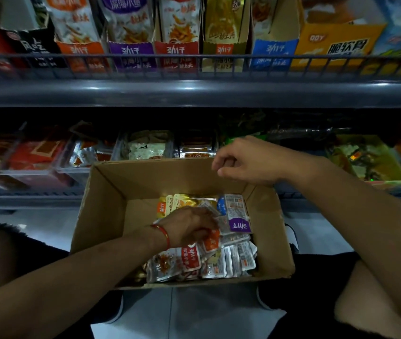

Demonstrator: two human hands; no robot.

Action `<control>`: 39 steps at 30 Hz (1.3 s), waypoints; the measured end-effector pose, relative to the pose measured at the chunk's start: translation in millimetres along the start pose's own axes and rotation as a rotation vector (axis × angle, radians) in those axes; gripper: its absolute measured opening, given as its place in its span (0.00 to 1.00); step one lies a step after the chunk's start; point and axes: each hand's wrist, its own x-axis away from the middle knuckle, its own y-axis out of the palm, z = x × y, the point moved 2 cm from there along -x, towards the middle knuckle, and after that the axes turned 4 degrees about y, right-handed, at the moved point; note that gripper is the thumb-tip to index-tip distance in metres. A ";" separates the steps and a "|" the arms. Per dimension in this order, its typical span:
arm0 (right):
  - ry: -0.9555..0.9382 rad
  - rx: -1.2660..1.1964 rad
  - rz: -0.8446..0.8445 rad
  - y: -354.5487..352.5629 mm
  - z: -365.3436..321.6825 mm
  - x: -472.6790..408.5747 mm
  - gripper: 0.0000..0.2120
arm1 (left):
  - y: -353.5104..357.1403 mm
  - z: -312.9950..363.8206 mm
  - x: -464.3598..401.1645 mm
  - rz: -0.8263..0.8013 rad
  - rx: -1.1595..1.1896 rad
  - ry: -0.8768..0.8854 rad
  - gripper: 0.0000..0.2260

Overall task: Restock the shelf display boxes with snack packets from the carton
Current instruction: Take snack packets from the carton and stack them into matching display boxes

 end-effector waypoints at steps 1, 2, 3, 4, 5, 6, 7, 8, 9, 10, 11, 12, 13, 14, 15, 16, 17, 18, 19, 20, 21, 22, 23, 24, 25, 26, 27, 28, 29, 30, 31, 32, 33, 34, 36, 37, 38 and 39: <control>0.001 0.001 -0.002 0.7 1.1 -0.5 0.11 | -10.9 2.5 0.6 0.057 0.088 -0.044 0.11; 0.003 0.000 -0.003 1.1 2.2 -1.3 0.11 | -23.6 3.4 2.0 0.124 0.177 -0.101 0.10; 0.008 0.000 -0.008 1.8 3.9 -2.6 0.10 | -38.1 4.3 4.0 0.193 0.256 -0.175 0.09; 0.011 0.001 -0.016 2.8 4.7 -4.3 0.10 | -52.8 4.0 7.3 0.253 0.329 -0.251 0.08; 0.015 0.003 -0.027 3.8 5.1 -6.4 0.10 | -67.1 4.2 11.6 0.299 0.400 -0.311 0.07; 0.016 0.002 -0.041 5.2 4.3 -8.6 0.10 | -80.3 5.3 16.2 0.334 0.460 -0.347 0.06; 0.014 -0.008 -0.060 6.8 1.8 -10.5 0.11 | -93.6 7.4 20.4 0.368 0.504 -0.365 0.05; 0.009 -0.034 -0.085 8.1 -2.8 -11.8 0.12 | -106.8 9.6 24.3 0.402 0.548 -0.369 0.04; -0.001 -0.074 -0.104 9.7 -8.1 -13.5 0.13 | -119.1 11.5 28.3 0.439 0.605 -0.363 0.05; -0.016 -0.123 -0.106 11.3 -13.5 -15.4 0.12 | -131.4 13.9 32.6 0.475 0.663 -0.349 0.06; -0.029 -0.176 -0.092 12.4 -18.7 -17.7 0.12 | -143.4 16.1 36.2 0.506 0.700 -0.330 0.06; -0.038 -0.240 -0.070 13.0 -24.2 -19.7 0.11 | -154.8 17.3 40.4 0.533 0.711 -0.313 0.06; -0.036 -0.313 -0.043 13.1 -29.1 -21.6 0.11 | -165.5 19.5 44.1 0.555 0.705 -0.306 0.06; -0.027 -0.382 -0.012 11.8 -34.2 -23.3 0.11 | -175.1 21.3 48.0 0.583 0.705 -0.307 0.06; -0.014 -0.442 0.018 10.2 -39.4 -24.6 0.11 | -183.0 21.9 52.2 0.630 0.727 -0.317 0.06; -0.004 -0.501 0.042 8.9 -44.9 -25.5 0.11 | -189.4 21.7 56.4 0.694 0.770 -0.330 0.06; 0.007 -0.563 0.063 8.2 -50.5 -25.8 0.10 | -193.7 20.7 60.7 0.756 0.824 -0.344 0.07; 0.019 -0.621 0.088 7.6 -55.8 -25.6 0.08 | -196.1 19.7 64.1 0.792 0.882 -0.363 0.08; 0.032 -0.666 0.124 7.4 -60.6 -25.3 0.08 | -197.1 18.9 66.0 0.791 0.945 -0.385 0.10; 0.046 -0.698 0.164 7.7 -64.5 -24.6 0.09 | -197.2 19.1 67.7 0.756 1.013 -0.409 0.11; 0.062 -0.722 0.198 8.7 -67.9 -24.1 0.10 | -197.0 20.4 69.0 0.708 1.070 -0.428 0.12; 0.076 -0.741 0.221 9.5 -71.3 -23.3 0.11 | -197.2 21.4 71.2 0.672 1.087 -0.435 0.12; 0.087 -0.756 0.236 10.0 -74.7 -22.3 0.13 | -198.5 21.4 73.7 0.661 1.053 -0.430 0.11; 0.091 -0.764 0.252 10.6 -78.2 -21.7 0.14 | -200.8 21.3 76.7 0.664 0.988 -0.417 0.10; 0.084 -0.763 0.282 10.3 -82.3 -21.2 0.15 | -204.1 21.6 79.9 0.673 0.912 -0.403 0.10; 0.070 -0.744 0.334 8.0 -86.7 -21.4 0.16 | -208.4 21.8 82.7 0.683 0.843 -0.387 0.09; 0.050 -0.716 0.397 3.4 -92.3 -21.5 0.16 | -213.4 21.5 85.4 0.699 0.795 -0.368 0.08; 0.024 -0.690 0.462 -3.3 -98.6 -22.0 0.16 | -218.8 21.0 87.6 0.721 0.771 -0.346 0.08; 0.003 -0.669 0.522 -12.2 -105.5 -22.6 0.15 | -224.5 20.1 89.5 0.748 0.769 -0.319 0.07; -0.009 -0.633 0.576 -22.6 -113.4 -23.4 0.14 | -230.3 18.4 91.5 0.774 0.774 -0.291 0.07; -0.016 -0.567 0.622 -34.1 -121.5 -24.5 0.13 | -236.0 17.4 93.3 0.800 0.778 -0.263 0.07; -0.029 -0.468 0.650 -45.8 -130.2 -26.4 0.11 | -241.3 15.4 94.9 0.829 0.776 -0.241 0.07; -0.046 -0.362 0.660 -57.6 -138.7 -29.1 0.09 | -246.4 12.7 97.2 0.870 0.769 -0.227 0.06; -0.069 -0.278 0.665 -69.7 -146.0 -32.7 0.09 | -251.2 9.5 100.1 0.932 0.758 -0.226 0.06; -0.104 -0.187 0.714 -96.9 -157.5 -40.0 0.08 | -261.0 -1.3 107.4 1.095 0.650 -0.276 0.06; -0.125 -0.166 0.772 -112.0 -162.8 -42.5 0.08 | -266.6 -6.2 111.9 1.168 0.513 -0.317 0.08; -0.152 -0.159 0.840 -126.7 -167.6 -45.2 0.08 | -271.4 -10.8 115.5 1.210 0.347 -0.354 0.11; -0.178 -0.164 0.900 -139.5 -173.0 -47.6 0.08 | -275.6 -14.1 118.0 1.224 0.203 -0.369 0.13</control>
